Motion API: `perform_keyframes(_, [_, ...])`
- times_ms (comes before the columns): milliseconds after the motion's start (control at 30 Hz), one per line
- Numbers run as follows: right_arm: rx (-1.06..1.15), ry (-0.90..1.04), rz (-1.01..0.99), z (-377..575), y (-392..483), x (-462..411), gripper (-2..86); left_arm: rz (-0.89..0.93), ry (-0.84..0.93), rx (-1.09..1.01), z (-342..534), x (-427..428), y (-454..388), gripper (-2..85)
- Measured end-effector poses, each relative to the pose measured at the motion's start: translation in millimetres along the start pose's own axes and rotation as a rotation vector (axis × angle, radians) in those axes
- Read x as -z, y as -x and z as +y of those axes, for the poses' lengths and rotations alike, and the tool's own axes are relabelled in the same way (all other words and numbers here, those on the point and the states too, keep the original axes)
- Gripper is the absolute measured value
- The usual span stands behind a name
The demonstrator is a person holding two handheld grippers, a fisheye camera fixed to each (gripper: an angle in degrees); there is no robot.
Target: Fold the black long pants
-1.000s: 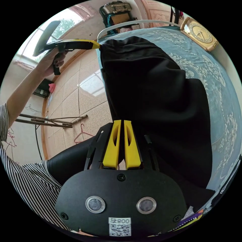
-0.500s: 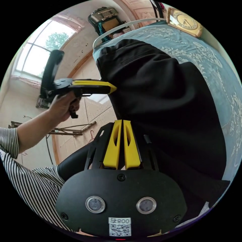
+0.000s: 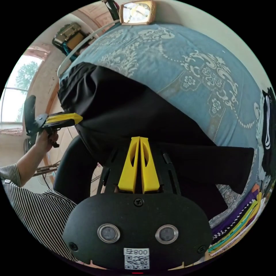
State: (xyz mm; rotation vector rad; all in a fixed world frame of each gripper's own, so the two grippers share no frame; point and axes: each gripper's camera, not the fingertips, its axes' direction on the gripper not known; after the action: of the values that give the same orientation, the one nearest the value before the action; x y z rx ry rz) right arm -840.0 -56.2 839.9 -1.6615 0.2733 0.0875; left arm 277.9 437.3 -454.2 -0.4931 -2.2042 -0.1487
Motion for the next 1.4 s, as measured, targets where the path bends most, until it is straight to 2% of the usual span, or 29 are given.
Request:
perform_keyframes(100, [0.019,0.042,0.007,16.0,-6.0,-34.7,0.1,-0.017,0.107,-0.031,-10.1,-22.0,-23.0,0.2])
perform_keyframes(300, [-0.047,-0.039,-0.093,64.2,-30.8,-88.2,0.2,0.017,0.107,-0.039,-29.0,-26.0,-67.4,0.7])
perform_keyframes(433, [-0.168,-0.158,-0.187,90.9,-70.3,-109.9,0.4,0.068,0.076,-0.160,-64.0,-31.2,-125.5,2.6])
perform_keyframes(567, [-0.296,-0.268,-0.107,115.4,-120.4,-126.8,1.2,0.134,0.096,-0.279,-105.4,-54.7,-185.2,5.4])
perform_keyframes(733, [-0.494,-0.312,-0.066,123.2,-196.0,-162.4,4.7,0.192,0.213,-0.373,-168.1,-104.5,-269.0,7.2])
perform_keyframes(933, [-0.547,-0.224,-0.028,102.6,-247.1,-236.8,7.7,0.091,0.306,-0.432,-205.3,-137.4,-345.0,4.3])
perform_keyframes(1067, [-0.566,-0.172,-0.030,104.8,-268.3,-294.0,6.4,0.074,0.298,-0.444,-219.2,-138.0,-381.1,2.6])
perform_keyframes(1300, [-0.548,-0.219,-0.084,141.6,-290.9,-363.7,2.1,0.032,0.271,-0.509,-248.3,-126.0,-457.7,1.6])
perform_keyframes(1400, [-0.556,-0.345,-0.168,178.7,-298.1,-381.9,1.3,-0.019,0.239,-0.589,-256.1,-114.1,-496.5,1.5])
